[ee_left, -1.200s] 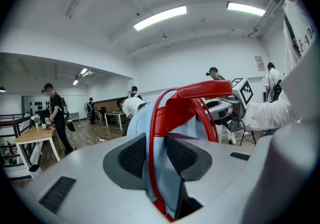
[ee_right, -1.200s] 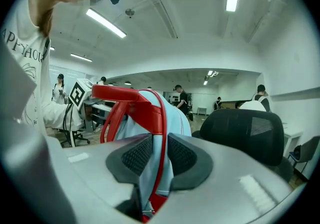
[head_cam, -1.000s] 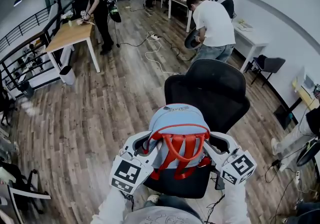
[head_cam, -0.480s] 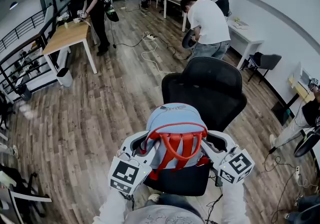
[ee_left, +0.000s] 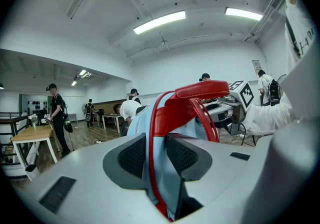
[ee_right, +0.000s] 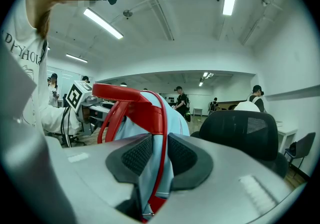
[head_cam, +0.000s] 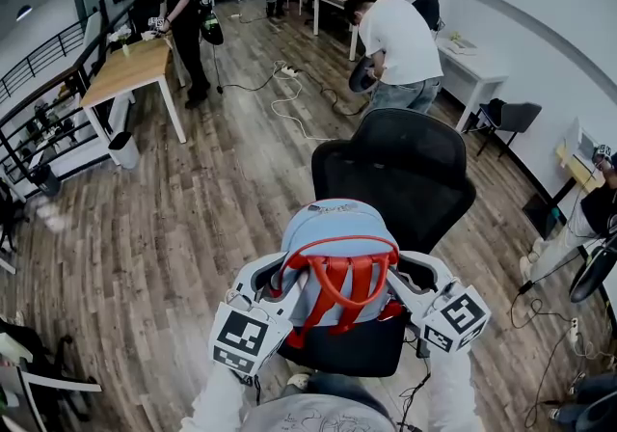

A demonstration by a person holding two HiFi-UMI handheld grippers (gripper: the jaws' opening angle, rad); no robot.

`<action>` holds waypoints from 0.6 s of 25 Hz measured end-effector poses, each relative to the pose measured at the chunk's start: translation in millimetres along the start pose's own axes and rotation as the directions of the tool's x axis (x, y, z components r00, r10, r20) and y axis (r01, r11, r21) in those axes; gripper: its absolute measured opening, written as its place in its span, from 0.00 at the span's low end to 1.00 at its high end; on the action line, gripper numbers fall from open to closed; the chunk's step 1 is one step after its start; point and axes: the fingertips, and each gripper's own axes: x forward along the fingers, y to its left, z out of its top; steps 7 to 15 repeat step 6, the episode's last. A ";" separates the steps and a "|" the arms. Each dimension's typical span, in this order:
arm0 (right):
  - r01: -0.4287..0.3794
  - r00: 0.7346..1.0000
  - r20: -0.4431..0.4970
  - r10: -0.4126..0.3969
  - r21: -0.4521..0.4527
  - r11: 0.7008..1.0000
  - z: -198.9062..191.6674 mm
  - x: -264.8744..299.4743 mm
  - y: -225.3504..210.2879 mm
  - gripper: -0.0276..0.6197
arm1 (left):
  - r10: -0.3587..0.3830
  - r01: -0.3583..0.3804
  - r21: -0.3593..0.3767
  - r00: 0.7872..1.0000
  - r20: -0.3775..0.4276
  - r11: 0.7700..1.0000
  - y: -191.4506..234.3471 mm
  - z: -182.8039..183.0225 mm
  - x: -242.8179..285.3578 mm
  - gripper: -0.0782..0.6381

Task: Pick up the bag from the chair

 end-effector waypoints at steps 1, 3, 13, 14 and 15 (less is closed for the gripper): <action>0.000 1.000 0.001 0.000 0.001 1.000 0.1 0.3 -0.3 0.21 | 0.000 0.000 0.001 1.000 0.000 1.000 0.3 0.1 0.2 0.27; 0.000 1.000 0.003 0.000 0.003 1.000 0.7 1.1 -2.1 0.21 | 0.000 0.000 0.000 1.000 0.001 1.000 0.9 1.0 1.9 0.27; 0.002 1.000 0.002 -0.002 0.002 1.000 1.3 2.3 -5.5 0.21 | -0.001 0.001 -0.001 1.000 0.000 1.000 2.1 2.2 5.4 0.28; 0.002 1.000 0.002 -0.002 0.002 1.000 1.3 2.3 -5.5 0.21 | -0.001 0.001 -0.001 1.000 0.000 1.000 2.1 2.2 5.4 0.28; 0.002 1.000 0.002 -0.002 0.002 1.000 1.3 2.3 -5.5 0.21 | -0.001 0.001 -0.001 1.000 0.000 1.000 2.1 2.2 5.4 0.28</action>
